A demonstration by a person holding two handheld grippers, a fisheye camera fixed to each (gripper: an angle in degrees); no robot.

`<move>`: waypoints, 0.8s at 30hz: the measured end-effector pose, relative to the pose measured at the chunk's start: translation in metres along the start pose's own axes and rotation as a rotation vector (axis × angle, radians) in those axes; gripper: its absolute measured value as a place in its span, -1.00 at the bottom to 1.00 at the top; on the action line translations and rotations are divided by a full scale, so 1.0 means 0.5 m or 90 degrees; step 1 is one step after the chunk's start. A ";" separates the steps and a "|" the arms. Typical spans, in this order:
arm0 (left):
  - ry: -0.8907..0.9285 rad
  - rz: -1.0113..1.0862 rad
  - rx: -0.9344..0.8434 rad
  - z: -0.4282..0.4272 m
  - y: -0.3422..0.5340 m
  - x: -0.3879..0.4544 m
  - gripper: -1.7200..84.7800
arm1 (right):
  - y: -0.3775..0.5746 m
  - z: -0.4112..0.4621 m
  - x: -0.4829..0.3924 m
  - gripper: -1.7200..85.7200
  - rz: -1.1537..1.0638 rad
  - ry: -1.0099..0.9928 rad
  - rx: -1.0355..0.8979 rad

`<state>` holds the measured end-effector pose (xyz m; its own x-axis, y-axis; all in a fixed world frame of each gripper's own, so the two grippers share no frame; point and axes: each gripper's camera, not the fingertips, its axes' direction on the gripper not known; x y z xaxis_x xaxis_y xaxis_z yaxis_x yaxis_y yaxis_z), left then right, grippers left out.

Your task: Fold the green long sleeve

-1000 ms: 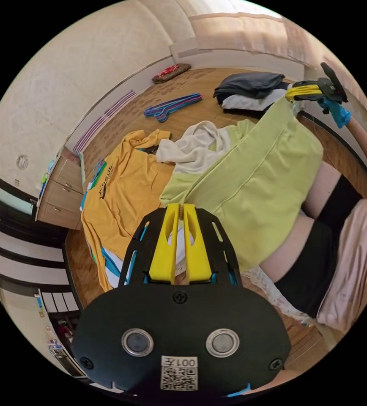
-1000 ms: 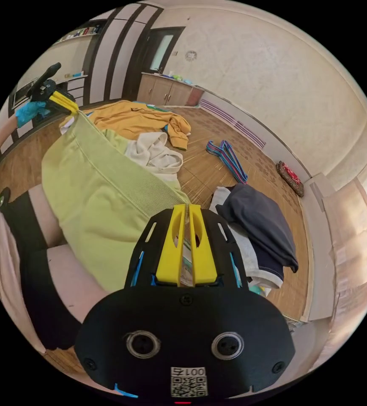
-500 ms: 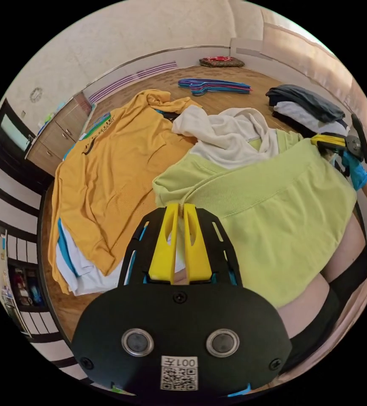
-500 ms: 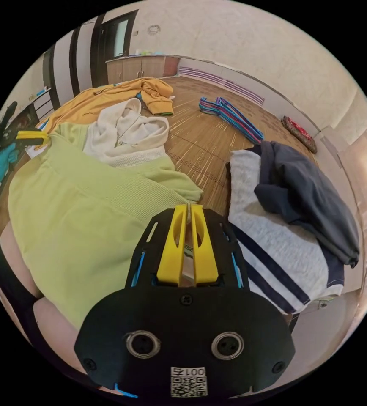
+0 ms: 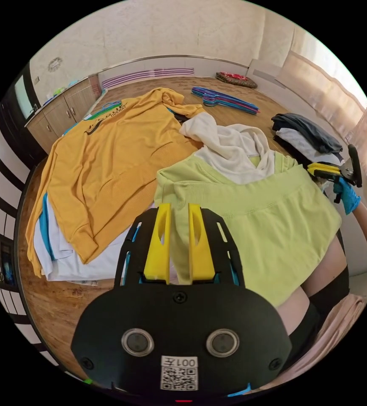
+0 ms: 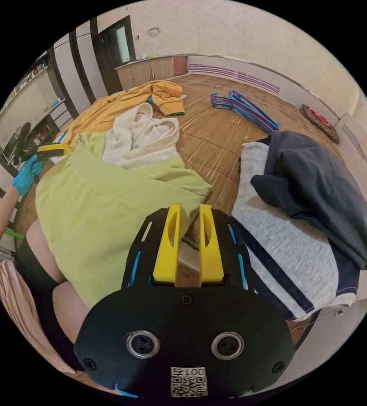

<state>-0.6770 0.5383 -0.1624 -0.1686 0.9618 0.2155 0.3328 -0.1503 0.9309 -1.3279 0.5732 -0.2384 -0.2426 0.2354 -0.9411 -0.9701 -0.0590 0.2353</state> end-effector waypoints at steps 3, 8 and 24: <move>0.005 -0.014 0.005 0.029 0.004 0.010 -0.93 | 0.001 0.026 0.017 -0.78 0.009 -0.034 -0.018; -0.012 -0.031 0.003 0.062 0.006 0.029 -0.98 | 0.000 0.061 0.046 -0.84 0.068 -0.077 -0.025; -0.144 -0.079 0.030 0.092 0.028 0.094 -0.99 | -0.001 0.108 -0.002 -0.94 0.190 0.110 -0.039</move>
<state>-0.6376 0.5919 -0.1525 -0.0013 0.9997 0.0252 0.3660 -0.0230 0.9303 -1.3272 0.6253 -0.2242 -0.5064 0.0315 -0.8617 -0.8536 -0.1596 0.4958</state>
